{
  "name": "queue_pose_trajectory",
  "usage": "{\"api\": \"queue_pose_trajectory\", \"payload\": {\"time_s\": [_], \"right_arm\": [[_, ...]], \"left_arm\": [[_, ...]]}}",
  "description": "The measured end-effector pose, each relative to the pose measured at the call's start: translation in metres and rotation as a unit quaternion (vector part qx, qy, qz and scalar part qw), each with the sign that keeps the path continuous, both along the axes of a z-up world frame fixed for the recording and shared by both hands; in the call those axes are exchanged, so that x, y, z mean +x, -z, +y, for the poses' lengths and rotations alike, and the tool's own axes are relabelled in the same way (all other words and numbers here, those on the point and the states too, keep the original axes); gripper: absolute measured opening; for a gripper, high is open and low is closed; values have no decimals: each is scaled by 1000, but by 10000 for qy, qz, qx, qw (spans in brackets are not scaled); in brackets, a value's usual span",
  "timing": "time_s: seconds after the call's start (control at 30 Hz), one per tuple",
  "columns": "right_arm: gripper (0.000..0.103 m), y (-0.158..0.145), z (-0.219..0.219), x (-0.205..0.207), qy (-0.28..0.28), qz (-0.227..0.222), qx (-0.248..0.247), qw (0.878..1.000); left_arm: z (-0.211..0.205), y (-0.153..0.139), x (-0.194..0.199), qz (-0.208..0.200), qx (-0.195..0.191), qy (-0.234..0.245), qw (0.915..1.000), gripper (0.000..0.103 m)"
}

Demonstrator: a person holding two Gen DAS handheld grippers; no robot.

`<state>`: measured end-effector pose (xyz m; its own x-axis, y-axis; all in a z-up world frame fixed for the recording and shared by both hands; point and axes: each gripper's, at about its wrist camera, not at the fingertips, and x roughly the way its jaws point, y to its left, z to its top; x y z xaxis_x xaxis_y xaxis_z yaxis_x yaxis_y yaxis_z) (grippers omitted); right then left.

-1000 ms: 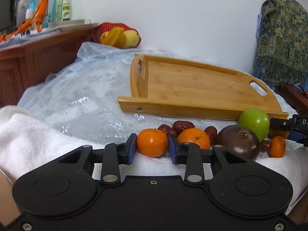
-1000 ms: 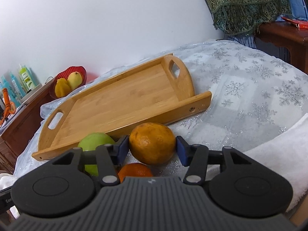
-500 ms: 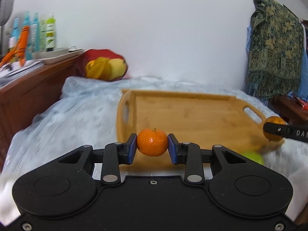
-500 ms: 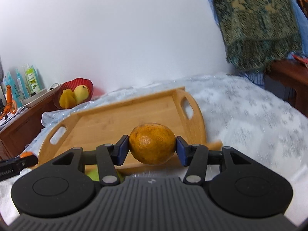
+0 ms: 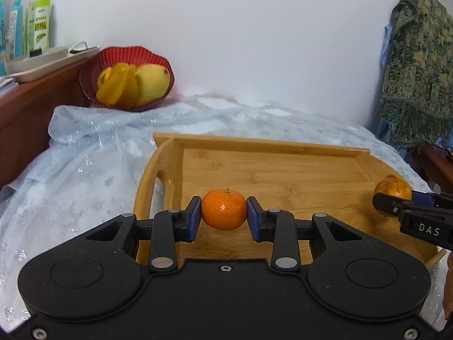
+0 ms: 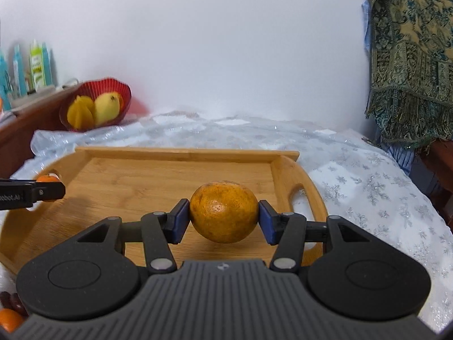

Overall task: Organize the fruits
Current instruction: 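Carry both fruits over the bamboo tray and lower them onto it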

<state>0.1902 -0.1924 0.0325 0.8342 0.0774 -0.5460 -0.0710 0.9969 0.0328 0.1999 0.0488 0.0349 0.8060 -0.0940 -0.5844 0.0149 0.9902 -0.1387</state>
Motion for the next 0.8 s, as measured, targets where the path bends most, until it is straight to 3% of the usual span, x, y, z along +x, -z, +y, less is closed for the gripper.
{"api": "queue_pose_trajectory", "payload": {"time_s": [0.13,0.8], "right_arm": [[55,6,-1,4,48,186,87,9998],[57,7,0,5,82,217,95,9997]], "left_arm": [[-2,9,1,66,47,61,9999,32],[-5,16,2,140,71,115,9998,32]]}}
